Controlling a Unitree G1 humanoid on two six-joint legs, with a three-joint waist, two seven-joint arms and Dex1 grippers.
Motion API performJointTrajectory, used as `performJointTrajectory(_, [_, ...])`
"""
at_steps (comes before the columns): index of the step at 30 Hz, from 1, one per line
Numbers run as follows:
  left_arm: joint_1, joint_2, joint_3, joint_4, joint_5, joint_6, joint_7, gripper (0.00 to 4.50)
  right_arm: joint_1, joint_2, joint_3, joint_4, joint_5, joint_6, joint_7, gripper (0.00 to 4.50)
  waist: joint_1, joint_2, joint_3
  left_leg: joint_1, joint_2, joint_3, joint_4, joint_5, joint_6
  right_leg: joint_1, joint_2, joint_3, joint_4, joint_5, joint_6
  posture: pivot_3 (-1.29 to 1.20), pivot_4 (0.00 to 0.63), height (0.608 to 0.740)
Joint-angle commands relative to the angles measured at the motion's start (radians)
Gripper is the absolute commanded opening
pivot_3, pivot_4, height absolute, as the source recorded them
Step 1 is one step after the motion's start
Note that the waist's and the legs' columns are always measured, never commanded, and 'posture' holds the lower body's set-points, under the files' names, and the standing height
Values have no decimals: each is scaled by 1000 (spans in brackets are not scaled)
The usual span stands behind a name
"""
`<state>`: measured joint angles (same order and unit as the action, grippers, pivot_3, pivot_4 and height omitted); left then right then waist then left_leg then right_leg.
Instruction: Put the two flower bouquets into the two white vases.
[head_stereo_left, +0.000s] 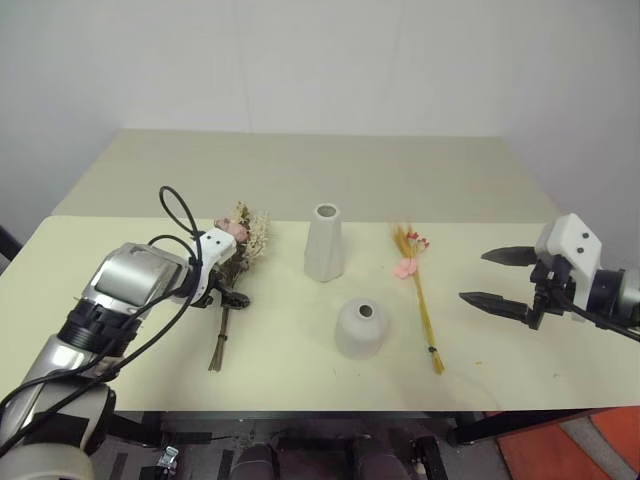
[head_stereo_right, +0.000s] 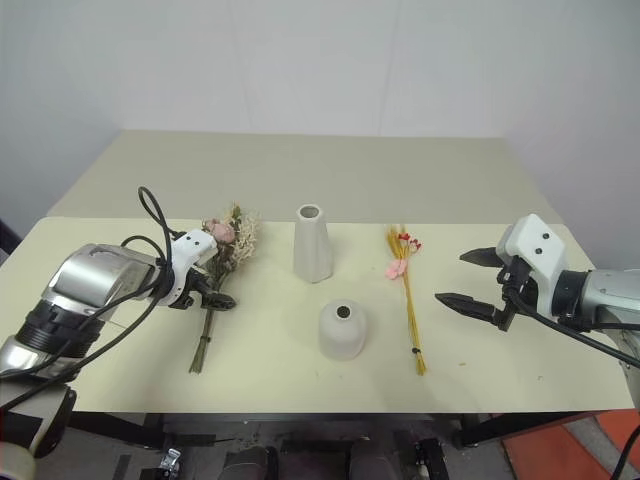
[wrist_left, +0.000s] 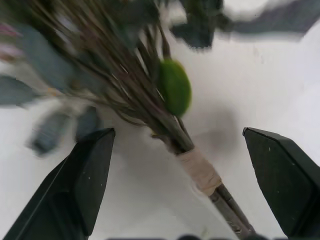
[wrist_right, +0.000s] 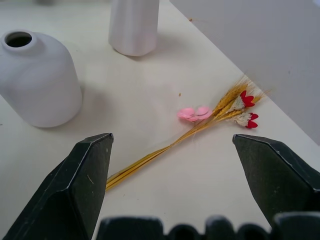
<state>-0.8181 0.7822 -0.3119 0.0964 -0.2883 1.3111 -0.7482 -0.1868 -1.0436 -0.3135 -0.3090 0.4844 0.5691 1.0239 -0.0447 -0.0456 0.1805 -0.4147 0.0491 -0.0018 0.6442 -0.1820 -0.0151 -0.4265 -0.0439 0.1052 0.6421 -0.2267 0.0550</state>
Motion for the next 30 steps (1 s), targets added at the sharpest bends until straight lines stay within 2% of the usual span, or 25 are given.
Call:
performJointTrajectory(1, [-31,-35,-15,63,45,0,48,3548,-12,3,-33,-28,13,-19,-9,4500,1,0,0,1,0,0,0,0,0,1,0,0,0,0,0,0,150,740])
performJointTrajectory(9, [-55,-57,46,113,87,-66,105,961,17,6,-75,-58,29,-2,-13,4500,2,0,0,3,0,0,0,0,0,3,0,0,0,0,0,0,150,740])
performJointTrajectory(12, [-15,-103,195,92,79,-208,189,116,22,9,-78,-59,30,2,-18,4500,2,0,0,1,0,0,0,0,0,2,-1,0,0,0,0,0,150,740])
performJointTrajectory(15, [29,-160,352,60,55,-460,242,112,11,14,-66,-53,31,3,-25,4500,2,0,0,0,0,0,0,0,0,1,-1,0,-1,1,0,0,150,740])
performJointTrajectory(18, [15,-219,475,69,-2,-587,256,112,-3,19,-53,-44,29,2,-31,4500,4,0,0,0,0,0,0,0,0,1,-1,0,-1,1,0,0,150,740])
performJointTrajectory(20, [-35,-310,579,80,-89,-717,270,112,-21,22,-37,-31,24,0,-37,4500,6,0,0,0,0,0,1,0,0,2,-1,0,-1,2,0,0,150,740])
performJointTrajectory(22, [-109,-376,641,99,-173,-769,249,112,-39,25,-22,-23,19,-2,-42,4500,15,0,0,0,0,0,2,0,0,2,-1,0,-1,2,1,0,150,740])
performJointTrajectory(30, [-327,-473,610,258,-318,-863,-30,112,-45,34,-11,-30,15,-4,-54,4500,24,0,0,-1,-1,0,2,0,0,3,-1,0,-4,2,2,0,150,740])
